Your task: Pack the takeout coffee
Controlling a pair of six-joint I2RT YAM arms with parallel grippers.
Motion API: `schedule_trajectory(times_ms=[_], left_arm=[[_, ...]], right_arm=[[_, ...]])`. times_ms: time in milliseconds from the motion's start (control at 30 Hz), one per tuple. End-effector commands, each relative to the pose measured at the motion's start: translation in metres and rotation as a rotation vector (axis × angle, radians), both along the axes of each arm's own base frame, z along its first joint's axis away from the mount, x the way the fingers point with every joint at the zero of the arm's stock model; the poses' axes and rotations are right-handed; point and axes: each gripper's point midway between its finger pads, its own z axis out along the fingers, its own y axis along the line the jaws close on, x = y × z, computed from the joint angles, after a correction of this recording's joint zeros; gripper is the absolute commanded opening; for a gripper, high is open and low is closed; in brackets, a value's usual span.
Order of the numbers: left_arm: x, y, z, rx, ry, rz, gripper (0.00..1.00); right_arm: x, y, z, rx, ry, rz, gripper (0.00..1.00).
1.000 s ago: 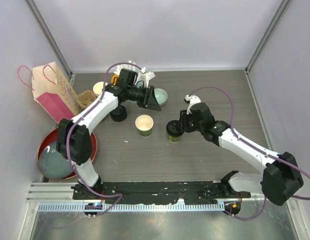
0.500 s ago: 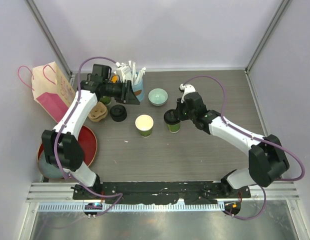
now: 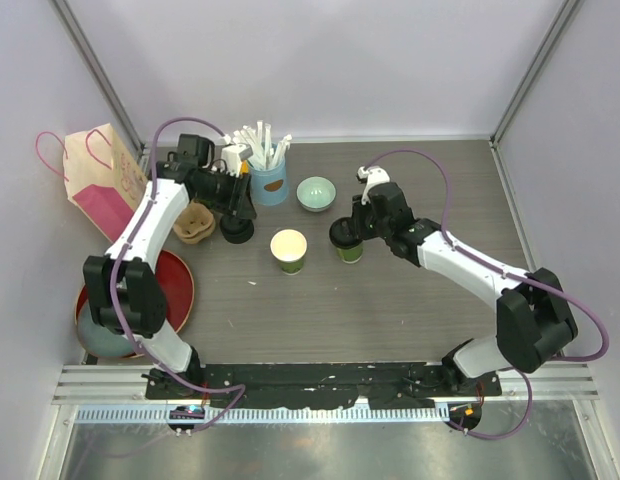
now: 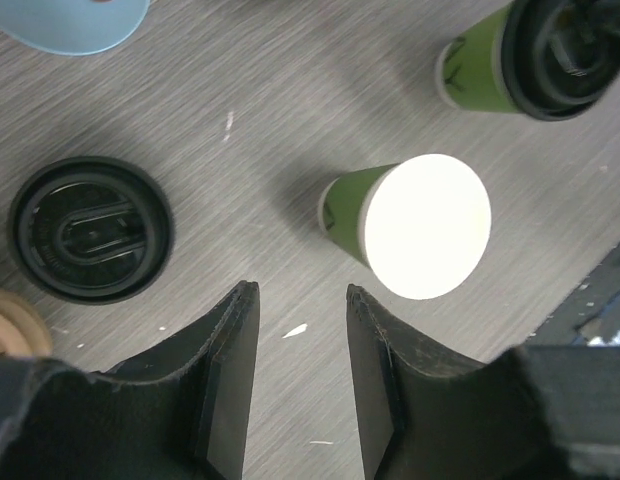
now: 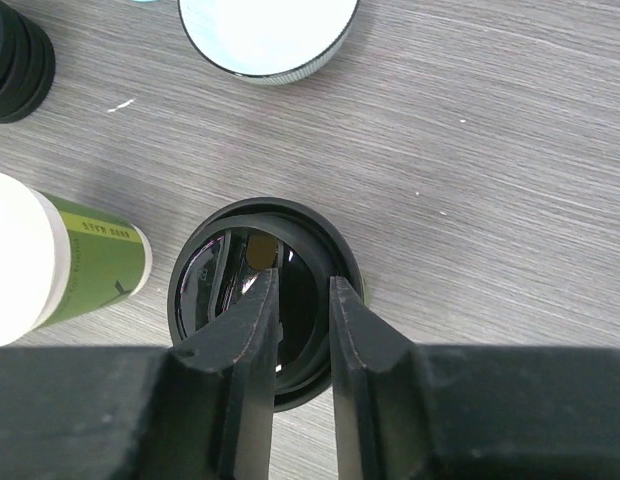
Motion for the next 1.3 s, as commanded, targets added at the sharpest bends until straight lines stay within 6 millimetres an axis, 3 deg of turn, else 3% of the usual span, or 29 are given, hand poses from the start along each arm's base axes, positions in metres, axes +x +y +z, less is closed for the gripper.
schedule_trajectory(times_ms=[0, 100, 267, 567, 733, 1100, 1267], left_arm=[[0.011, 0.022, -0.026, 0.149, -0.017, 0.013, 0.44], [0.021, 0.033, -0.037, 0.219, -0.038, 0.042, 0.44], [0.036, 0.032, -0.046, 0.304, -0.102, 0.028, 0.42], [0.062, 0.041, -0.073, 0.433, -0.139, 0.041, 0.44], [0.070, 0.036, -0.085, 0.455, -0.135, 0.025, 0.41], [0.076, 0.032, -0.105, 0.453, -0.109, 0.007, 0.29], [0.074, 0.029, -0.105, 0.437, -0.112, -0.014, 0.10]], right_arm=[[-0.004, -0.011, 0.017, -0.017, -0.042, -0.013, 0.29], [-0.006, -0.011, 0.019, -0.026, -0.044, 0.005, 0.37], [-0.006, -0.003, 0.032, -0.006, -0.063, 0.047, 0.51], [-0.009, -0.005, 0.044, -0.013, -0.078, 0.065, 0.60], [-0.013, 0.002, 0.050, -0.002, -0.077, 0.114, 0.62], [-0.018, -0.004, 0.056, -0.009, -0.095, 0.107, 0.63], [-0.020, -0.005, 0.057, -0.008, -0.094, 0.109, 0.63]])
